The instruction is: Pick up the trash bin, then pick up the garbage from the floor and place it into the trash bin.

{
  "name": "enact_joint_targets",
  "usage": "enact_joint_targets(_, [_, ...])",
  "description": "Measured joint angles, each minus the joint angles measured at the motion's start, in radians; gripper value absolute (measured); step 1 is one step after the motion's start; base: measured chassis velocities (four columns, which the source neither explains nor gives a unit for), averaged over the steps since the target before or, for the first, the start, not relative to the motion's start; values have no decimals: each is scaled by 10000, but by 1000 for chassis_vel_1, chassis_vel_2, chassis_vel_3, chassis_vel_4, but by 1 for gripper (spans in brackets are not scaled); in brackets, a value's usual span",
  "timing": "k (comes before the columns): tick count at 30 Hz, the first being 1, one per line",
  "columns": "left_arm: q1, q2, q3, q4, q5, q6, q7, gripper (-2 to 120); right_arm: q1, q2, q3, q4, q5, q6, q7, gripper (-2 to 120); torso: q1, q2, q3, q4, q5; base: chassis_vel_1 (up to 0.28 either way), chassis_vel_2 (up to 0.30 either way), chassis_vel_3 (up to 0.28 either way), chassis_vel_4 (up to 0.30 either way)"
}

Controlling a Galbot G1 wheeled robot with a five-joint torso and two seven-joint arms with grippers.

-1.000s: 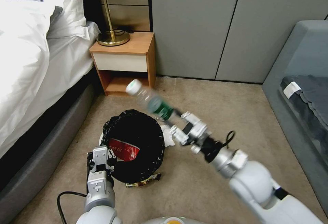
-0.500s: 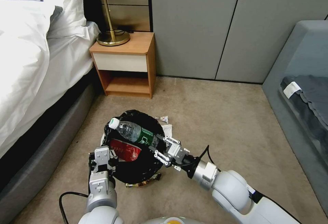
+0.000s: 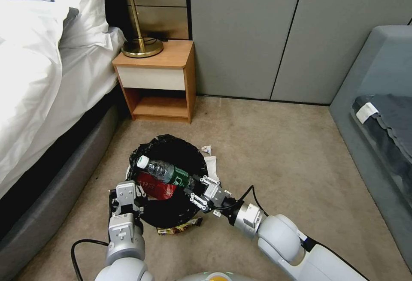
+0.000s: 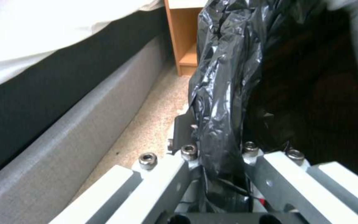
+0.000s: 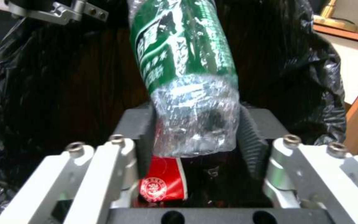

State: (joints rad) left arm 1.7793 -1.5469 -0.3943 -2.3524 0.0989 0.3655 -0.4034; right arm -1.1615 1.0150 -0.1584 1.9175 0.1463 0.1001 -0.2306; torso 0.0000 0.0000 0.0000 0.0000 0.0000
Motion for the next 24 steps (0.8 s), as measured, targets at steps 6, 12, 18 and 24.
enact_joint_targets(6, [-68,-37,27,16,-2,32,6,1,-134,29,60,85,-69,-4,-6,64,0,0,0,0,0,0,0,0,0])
enact_joint_targets(12, [-101,-44,29,91,0,42,26,1,-330,24,265,200,-170,50,-36,87,0,0,0,0,0,0,0,0,0])
enact_joint_targets(18, [-91,-40,29,153,48,42,44,1,-544,-26,455,407,-246,261,-49,100,0,0,0,-1,0,0,0,0,0])
enact_joint_targets(24, [-63,-101,9,199,167,45,53,1,-740,-17,772,826,-323,523,-76,100,0,0,0,0,0,0,0,0,0])
